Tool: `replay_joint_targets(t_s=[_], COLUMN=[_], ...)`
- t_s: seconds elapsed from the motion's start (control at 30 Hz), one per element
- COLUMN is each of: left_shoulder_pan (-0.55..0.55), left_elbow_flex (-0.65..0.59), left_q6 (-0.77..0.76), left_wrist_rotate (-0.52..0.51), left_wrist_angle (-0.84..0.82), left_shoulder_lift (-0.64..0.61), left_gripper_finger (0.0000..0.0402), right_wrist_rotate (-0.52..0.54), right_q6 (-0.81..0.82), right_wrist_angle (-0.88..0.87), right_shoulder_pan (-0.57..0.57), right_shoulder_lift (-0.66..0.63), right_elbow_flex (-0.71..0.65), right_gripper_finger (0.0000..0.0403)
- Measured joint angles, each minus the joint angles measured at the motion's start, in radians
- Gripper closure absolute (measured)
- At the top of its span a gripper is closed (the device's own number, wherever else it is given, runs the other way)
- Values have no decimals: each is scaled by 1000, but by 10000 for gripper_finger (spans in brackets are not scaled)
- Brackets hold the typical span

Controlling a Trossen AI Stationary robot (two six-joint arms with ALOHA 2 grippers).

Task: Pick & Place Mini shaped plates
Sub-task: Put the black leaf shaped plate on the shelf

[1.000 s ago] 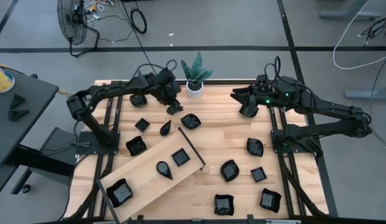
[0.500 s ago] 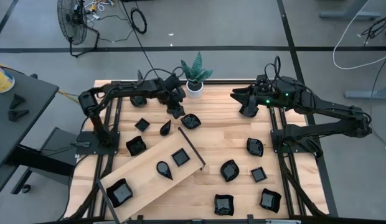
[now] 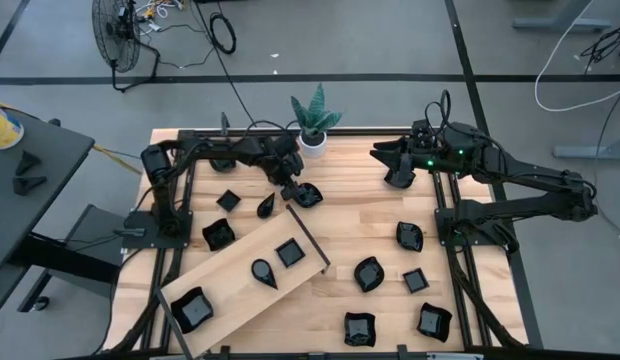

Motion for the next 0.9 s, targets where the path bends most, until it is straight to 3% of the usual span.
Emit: replay_joint_targets(t_s=[0.33,0.9], left_shoulder_pan=[-13,-15], left_elbow_flex=[0,0], left_q6=[0,-1], left_wrist_rotate=[-54,-63], left_wrist_angle=[5,0], left_shoulder_lift=[29,29], left_gripper_finger=[165,212], right_wrist_rotate=[-1,-2], right_q6=[0,-5], right_wrist_angle=[0,0], right_shoulder_pan=[0,0], right_shoulder_lift=[0,0], right_elbow_flex=[0,0], right_gripper_finger=[193,193])
